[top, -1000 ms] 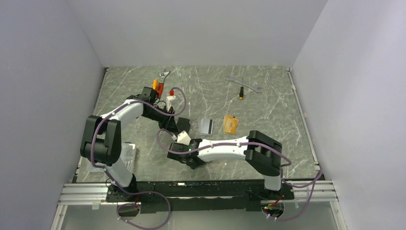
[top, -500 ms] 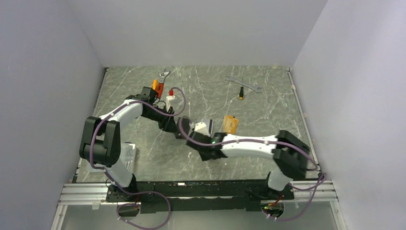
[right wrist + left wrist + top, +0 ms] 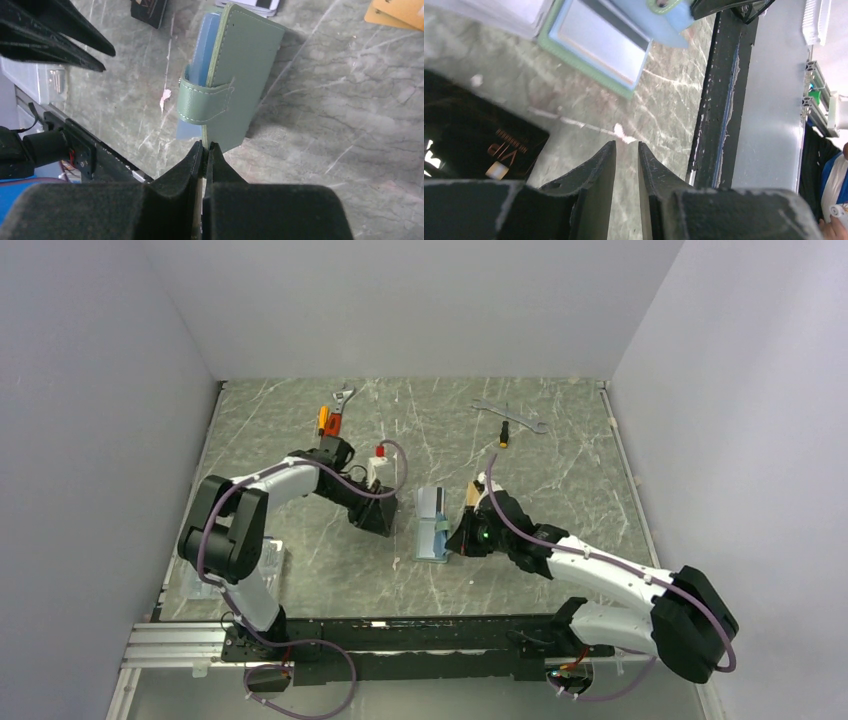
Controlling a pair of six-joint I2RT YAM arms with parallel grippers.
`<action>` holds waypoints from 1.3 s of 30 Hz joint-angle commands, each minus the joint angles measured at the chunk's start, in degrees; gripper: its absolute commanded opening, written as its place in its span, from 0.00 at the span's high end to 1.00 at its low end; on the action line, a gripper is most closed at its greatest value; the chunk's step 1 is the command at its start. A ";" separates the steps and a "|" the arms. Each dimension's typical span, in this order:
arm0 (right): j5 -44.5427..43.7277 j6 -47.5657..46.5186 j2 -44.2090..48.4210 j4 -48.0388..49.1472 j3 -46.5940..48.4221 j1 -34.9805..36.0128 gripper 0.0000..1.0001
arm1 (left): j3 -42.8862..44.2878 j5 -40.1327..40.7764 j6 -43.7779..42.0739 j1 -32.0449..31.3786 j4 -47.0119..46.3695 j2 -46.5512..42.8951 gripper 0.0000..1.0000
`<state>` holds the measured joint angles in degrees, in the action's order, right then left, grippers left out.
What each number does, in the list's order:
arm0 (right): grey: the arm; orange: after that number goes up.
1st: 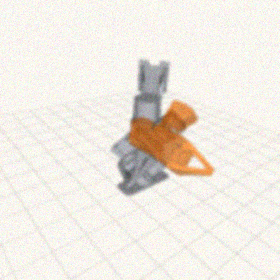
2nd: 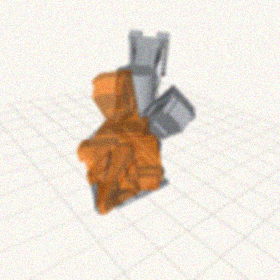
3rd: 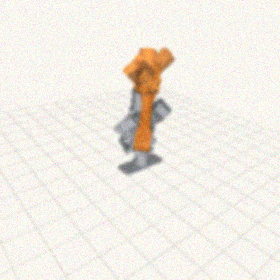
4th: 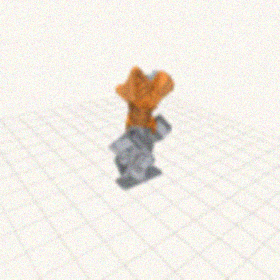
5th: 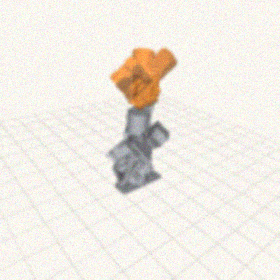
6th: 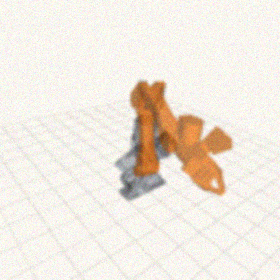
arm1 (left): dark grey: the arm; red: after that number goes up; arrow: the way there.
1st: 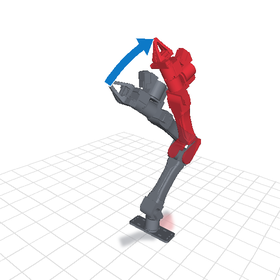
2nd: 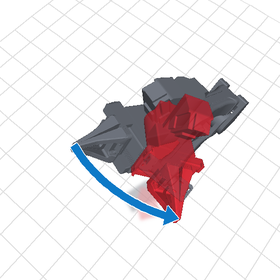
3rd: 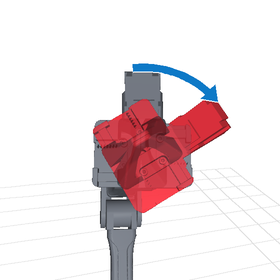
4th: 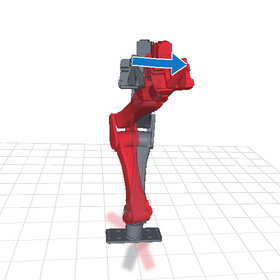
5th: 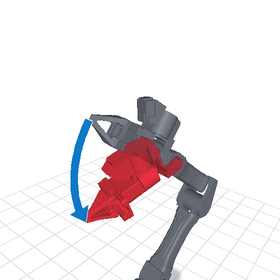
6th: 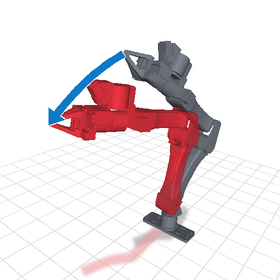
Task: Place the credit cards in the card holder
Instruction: Close the card holder at the center of the board.
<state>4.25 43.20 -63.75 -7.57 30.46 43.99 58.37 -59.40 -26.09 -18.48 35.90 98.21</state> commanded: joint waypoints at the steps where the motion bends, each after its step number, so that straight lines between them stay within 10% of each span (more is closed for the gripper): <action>1: 2.49 4.11 2.20 4.38 -3.27 -2.87 1.00 | 1.15 3.11 6.31 -4.63 -6.58 0.99 0.71; 22: -6.65 13.59 4.36 -13.18 -11.07 -5.75 1.00 | 5.05 2.71 15.73 -13.84 -11.48 11.50 0.71; 35: -3.44 11.45 -4.93 -6.65 -10.59 -6.28 1.00 | 5.97 -10.87 20.51 -17.09 -18.87 13.05 0.71; 39: -4.14 11.76 -5.68 -8.32 -11.08 -7.17 1.00 | 9.93 -7.09 13.52 -15.62 -8.49 7.81 0.70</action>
<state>3.40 56.18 -66.83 -8.93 21.76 37.50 64.03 -66.22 -7.46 -35.44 21.74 111.83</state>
